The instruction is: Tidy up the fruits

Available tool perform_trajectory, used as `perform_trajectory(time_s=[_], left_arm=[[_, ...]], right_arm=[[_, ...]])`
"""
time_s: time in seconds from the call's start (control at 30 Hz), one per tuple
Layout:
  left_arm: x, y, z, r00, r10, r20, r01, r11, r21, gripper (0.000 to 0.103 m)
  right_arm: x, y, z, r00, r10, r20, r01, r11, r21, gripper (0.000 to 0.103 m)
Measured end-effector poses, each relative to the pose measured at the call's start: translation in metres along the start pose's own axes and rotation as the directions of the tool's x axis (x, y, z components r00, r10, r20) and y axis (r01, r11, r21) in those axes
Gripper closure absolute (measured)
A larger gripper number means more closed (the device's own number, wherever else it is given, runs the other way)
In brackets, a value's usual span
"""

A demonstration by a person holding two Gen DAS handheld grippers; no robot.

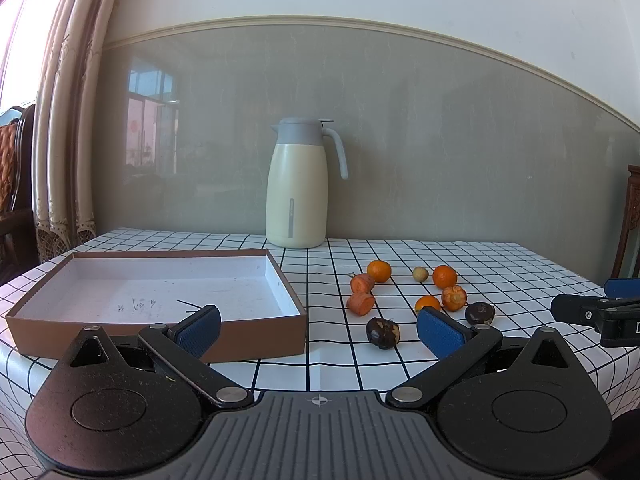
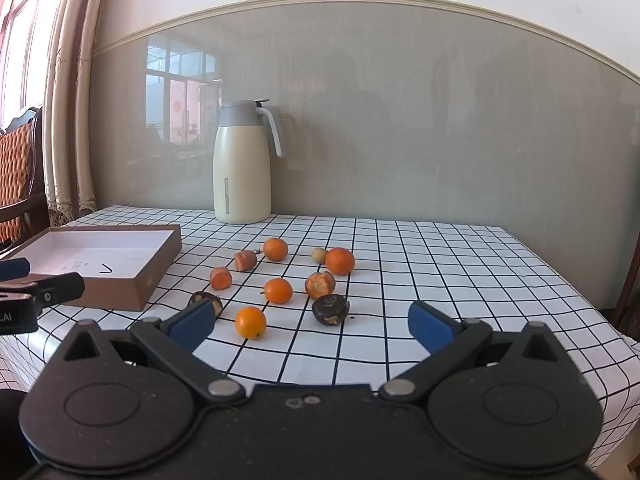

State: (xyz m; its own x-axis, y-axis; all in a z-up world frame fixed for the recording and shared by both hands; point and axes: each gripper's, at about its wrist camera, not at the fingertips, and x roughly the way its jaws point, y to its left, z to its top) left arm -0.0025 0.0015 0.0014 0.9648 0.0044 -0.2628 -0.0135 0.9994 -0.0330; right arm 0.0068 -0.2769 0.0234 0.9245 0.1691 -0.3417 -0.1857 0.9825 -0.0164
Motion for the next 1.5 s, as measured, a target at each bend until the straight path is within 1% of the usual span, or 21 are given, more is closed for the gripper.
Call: perform_trajectory(time_s=[0.57, 0.83, 1.23, 1.33, 1.4, 1.43, 1.5], left_arm=[[-0.0006, -0.0018, -0.0007, 1.0, 0.001, 0.012, -0.001, 1.0, 0.007, 0.0], [-0.0018, -0.0003, -0.0018, 1.0, 0.002, 0.015, -0.002, 1.0, 0.004, 0.0], [-0.0017, -0.0005, -0.0017, 1.0, 0.003, 0.015, -0.003, 1.0, 0.004, 0.0], [-0.0009, -0.0005, -0.0014, 1.0, 0.003, 0.011, -0.003, 1.0, 0.007, 0.0], [-0.0009, -0.001, -0.001, 1.0, 0.004, 0.008, -0.004, 1.0, 0.01, 0.0], [-0.0016, -0.0011, -0.0008, 1.0, 0.005, 0.009, -0.005, 1.0, 0.012, 0.0], [0.0001, -0.0021, 0.0, 1.0, 0.001, 0.004, -0.001, 1.0, 0.02, 0.0]], right_arm=[[0.0035, -0.0024, 0.0004, 1.0, 0.01, 0.005, -0.01, 1.0, -0.003, 0.006], [-0.004, -0.0014, 0.0004, 1.0, 0.008, 0.012, -0.008, 1.0, -0.001, 0.006], [-0.0028, 0.0007, 0.0003, 1.0, 0.007, 0.01, -0.007, 1.0, -0.012, 0.006], [-0.0009, 0.002, 0.0008, 1.0, -0.009, -0.001, 0.009, 1.0, -0.022, 0.006], [-0.0015, 0.0018, 0.0017, 1.0, -0.006, 0.005, 0.006, 0.999, -0.032, 0.006], [-0.0013, 0.0016, 0.0021, 1.0, -0.001, 0.005, 0.001, 0.999, -0.035, 0.006], [0.0025, -0.0007, 0.0047, 1.0, 0.01, -0.009, -0.01, 0.999, -0.034, 0.014]])
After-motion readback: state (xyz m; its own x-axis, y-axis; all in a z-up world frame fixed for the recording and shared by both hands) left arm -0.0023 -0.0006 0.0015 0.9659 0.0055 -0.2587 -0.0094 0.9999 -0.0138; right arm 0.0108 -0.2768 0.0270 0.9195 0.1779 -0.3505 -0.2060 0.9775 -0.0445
